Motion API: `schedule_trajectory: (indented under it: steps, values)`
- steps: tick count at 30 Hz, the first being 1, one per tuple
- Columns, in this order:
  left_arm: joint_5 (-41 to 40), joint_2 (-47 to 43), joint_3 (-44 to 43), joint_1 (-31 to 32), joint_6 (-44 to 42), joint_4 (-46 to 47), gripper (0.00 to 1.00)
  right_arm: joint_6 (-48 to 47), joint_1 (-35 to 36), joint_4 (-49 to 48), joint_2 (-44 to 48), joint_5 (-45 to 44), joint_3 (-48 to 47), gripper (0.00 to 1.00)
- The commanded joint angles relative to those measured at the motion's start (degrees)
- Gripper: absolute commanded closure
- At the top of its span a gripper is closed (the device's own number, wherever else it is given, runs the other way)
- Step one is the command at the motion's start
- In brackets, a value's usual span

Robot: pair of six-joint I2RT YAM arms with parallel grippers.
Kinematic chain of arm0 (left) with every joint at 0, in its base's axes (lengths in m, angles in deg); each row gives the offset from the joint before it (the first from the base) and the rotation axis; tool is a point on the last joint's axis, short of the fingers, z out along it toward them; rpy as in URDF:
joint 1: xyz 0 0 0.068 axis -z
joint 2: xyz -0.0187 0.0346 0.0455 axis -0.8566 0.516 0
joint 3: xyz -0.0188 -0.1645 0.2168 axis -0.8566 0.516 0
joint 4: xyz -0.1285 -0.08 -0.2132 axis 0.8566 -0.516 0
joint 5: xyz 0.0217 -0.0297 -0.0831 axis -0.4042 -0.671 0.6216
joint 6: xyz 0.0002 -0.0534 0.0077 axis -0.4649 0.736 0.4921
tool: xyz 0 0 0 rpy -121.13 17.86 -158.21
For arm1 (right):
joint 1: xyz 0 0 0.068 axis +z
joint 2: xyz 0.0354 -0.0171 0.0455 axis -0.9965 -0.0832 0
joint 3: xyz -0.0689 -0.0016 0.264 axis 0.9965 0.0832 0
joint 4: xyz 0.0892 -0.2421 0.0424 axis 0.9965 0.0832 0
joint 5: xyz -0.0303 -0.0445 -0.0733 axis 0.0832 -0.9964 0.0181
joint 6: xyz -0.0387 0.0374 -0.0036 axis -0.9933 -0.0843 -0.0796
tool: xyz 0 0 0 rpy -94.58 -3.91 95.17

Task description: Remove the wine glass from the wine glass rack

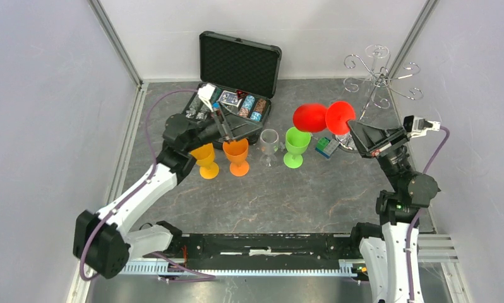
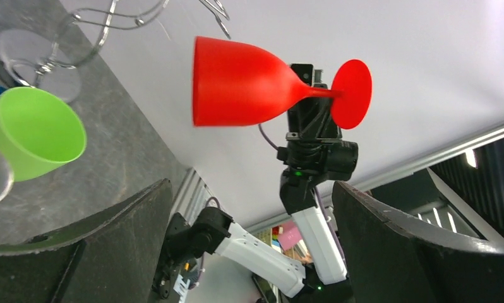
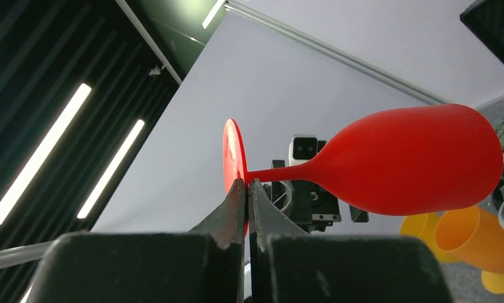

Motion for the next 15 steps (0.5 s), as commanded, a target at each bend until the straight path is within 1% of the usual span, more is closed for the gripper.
schedule_trajectory:
  steps: [1, 4, 9, 13, 15]
  values:
    - [-3.19, 6.60, -4.53, 4.05, 3.43, 9.81, 0.00, 5.88, 1.36, -6.70, 0.06, 0.29, 1.67, 1.00]
    - [-5.16, 10.40, -5.86, 5.74, 3.87, 12.69, 0.00, 6.02, 2.54, -6.69, 0.18, 0.21, 0.96, 1.00]
    - [-2.61, 17.39, -10.71, 8.62, 5.87, 14.10, 0.00, 6.72, 3.44, -6.99, 0.37, 0.29, 0.66, 1.00]
    - [-1.25, 20.78, -11.47, 8.94, 11.10, 21.08, 0.05, 6.78, 3.79, -7.19, 0.65, 0.12, 1.60, 1.00]
    - [-0.77, 21.74, -11.80, 9.10, 13.89, 23.91, 0.10, 6.80, 3.79, -7.16, 0.61, 0.03, 1.98, 1.00]
